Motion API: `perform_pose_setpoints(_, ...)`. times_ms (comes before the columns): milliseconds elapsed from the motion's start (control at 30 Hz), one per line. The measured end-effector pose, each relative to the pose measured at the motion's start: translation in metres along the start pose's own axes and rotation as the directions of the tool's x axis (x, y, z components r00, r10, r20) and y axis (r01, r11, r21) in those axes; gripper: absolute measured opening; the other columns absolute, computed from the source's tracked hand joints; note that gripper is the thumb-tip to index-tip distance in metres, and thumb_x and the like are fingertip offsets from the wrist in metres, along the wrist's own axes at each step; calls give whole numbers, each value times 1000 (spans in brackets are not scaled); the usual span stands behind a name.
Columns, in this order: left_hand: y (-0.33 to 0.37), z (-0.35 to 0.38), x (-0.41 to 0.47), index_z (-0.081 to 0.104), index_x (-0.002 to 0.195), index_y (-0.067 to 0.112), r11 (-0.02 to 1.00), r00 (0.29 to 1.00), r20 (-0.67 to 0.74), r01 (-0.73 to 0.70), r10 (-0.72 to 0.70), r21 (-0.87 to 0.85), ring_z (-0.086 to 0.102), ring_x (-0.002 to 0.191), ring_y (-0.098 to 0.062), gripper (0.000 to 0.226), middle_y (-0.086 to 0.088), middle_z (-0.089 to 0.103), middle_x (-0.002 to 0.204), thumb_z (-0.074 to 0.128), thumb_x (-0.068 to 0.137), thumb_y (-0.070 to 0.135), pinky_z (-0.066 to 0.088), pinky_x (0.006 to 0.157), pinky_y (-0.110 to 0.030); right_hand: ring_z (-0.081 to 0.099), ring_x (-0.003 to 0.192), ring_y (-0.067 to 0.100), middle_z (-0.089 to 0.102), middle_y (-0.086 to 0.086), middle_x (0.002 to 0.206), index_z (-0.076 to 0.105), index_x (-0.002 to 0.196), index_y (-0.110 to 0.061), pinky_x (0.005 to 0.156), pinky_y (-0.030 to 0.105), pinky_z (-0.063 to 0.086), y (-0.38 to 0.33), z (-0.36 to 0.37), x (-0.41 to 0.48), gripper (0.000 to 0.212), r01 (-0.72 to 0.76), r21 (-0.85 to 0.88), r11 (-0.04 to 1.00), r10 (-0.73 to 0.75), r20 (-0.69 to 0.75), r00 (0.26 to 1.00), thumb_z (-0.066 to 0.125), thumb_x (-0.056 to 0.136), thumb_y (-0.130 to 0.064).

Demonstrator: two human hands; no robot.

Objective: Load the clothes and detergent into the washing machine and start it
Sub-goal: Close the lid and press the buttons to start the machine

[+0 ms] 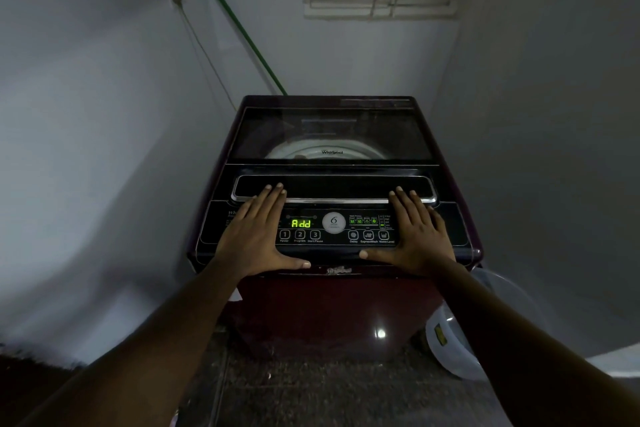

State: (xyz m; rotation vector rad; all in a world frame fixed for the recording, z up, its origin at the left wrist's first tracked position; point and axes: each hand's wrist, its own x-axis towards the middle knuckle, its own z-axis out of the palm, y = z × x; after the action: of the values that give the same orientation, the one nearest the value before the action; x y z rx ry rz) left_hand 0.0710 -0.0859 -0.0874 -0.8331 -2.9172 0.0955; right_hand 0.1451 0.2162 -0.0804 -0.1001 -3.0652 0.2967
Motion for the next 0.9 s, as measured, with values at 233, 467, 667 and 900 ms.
perform_pose_setpoints(233, 0, -1, 0, -3, 155, 5, 1000, 1000, 3, 3, -3, 9, -8, 152, -21, 147, -8, -10, 164, 22, 52, 107, 4, 124, -43, -19, 146, 8, -12, -10, 161, -7, 153, -25, 120, 43, -2, 1, 0, 1, 136, 0, 1, 1000, 0, 4, 1000, 29, 47, -103)
perform_pose_setpoints(467, 0, -1, 1, -4, 156, 7, 1000, 1000, 5, 12, -12, -4, -10, 152, -19, 147, -6, -12, 164, 23, 52, 107, 3, 124, -42, -18, 146, 8, -11, -10, 161, -7, 153, -25, 120, 43, -1, 0, 0, 1, 136, -3, 8, 1000, 3, 2, 1000, 32, 48, -103)
perform_pose_setpoints(667, 0, 0, 0, 2, 156, 6, 999, 1000, -13, 9, -10, -33, -4, 152, -20, 145, -7, -5, 165, 27, 53, 106, 9, 123, -45, -18, 146, 8, -11, -10, 161, -6, 153, -25, 120, 42, -3, 0, -1, 0, 136, 2, 11, 1000, -2, 0, 1000, 32, 48, -103)
perform_pose_setpoints(900, 1, -1, 0, -1, 156, 7, 1000, 1000, -3, 13, -13, -26, -6, 152, -19, 146, -6, -7, 165, 27, 53, 106, 6, 124, -43, -19, 145, 8, -12, -10, 161, -6, 153, -25, 120, 43, -2, 0, 0, 0, 136, -1, 17, 1000, 1, 4, 1000, 32, 48, -103)
